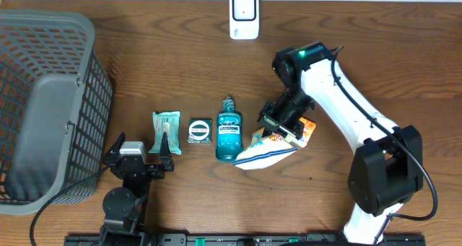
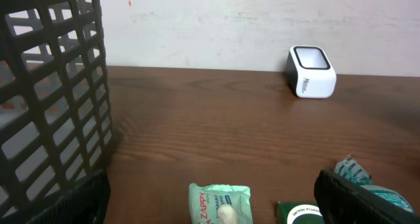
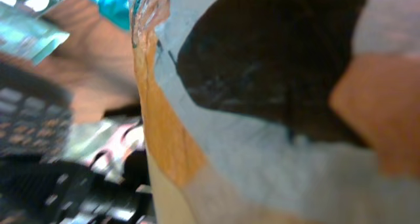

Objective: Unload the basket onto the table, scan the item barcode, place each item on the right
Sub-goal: 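Lift the snack bag with the right gripper and turn it over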

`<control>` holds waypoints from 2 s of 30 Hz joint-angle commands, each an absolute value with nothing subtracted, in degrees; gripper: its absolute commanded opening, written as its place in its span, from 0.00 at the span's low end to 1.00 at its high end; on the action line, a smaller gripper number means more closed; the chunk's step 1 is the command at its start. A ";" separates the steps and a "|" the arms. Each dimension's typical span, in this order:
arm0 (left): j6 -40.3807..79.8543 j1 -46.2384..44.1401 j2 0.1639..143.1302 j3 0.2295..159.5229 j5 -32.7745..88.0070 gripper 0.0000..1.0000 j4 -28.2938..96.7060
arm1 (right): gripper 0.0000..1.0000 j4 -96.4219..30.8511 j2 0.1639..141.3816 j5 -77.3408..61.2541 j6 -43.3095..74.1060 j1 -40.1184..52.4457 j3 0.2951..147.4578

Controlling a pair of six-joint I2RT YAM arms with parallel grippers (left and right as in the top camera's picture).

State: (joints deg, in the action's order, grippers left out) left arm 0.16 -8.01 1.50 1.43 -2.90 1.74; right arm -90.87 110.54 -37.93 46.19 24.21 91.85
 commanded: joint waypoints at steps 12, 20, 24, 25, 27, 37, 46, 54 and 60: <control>0.01 -7.79 1.39 0.25 -3.40 0.98 3.84 | 0.02 -94.17 109.71 -51.59 48.88 23.55 92.73; 0.01 -7.79 1.39 0.25 -3.42 0.98 3.84 | 0.02 -97.45 109.71 -52.84 61.01 23.05 92.71; 0.01 -7.79 1.39 0.25 -3.40 0.98 3.84 | 0.02 -95.37 109.71 -49.56 79.22 22.26 92.71; 0.01 -7.79 1.39 0.25 -3.40 0.97 3.84 | 0.01 -94.50 109.71 -47.94 86.24 22.00 92.71; 0.01 -7.79 1.39 0.25 -3.40 0.98 3.84 | 0.02 -93.41 109.71 -45.19 98.17 21.45 92.71; 0.01 -7.79 1.39 0.25 -3.42 0.98 3.84 | 0.02 -93.43 109.71 -37.08 117.38 21.12 92.71; 0.03 -7.79 1.39 0.25 -3.42 0.98 3.84 | 0.02 -93.38 109.71 -32.84 117.38 20.05 92.71; 0.03 -7.79 1.39 0.25 -3.40 0.98 3.84 | 0.01 -90.96 109.71 -29.61 117.38 19.68 92.71; 0.01 -7.79 1.39 0.25 -3.40 0.98 3.84 | 0.01 -82.35 109.71 -23.86 117.38 19.03 92.71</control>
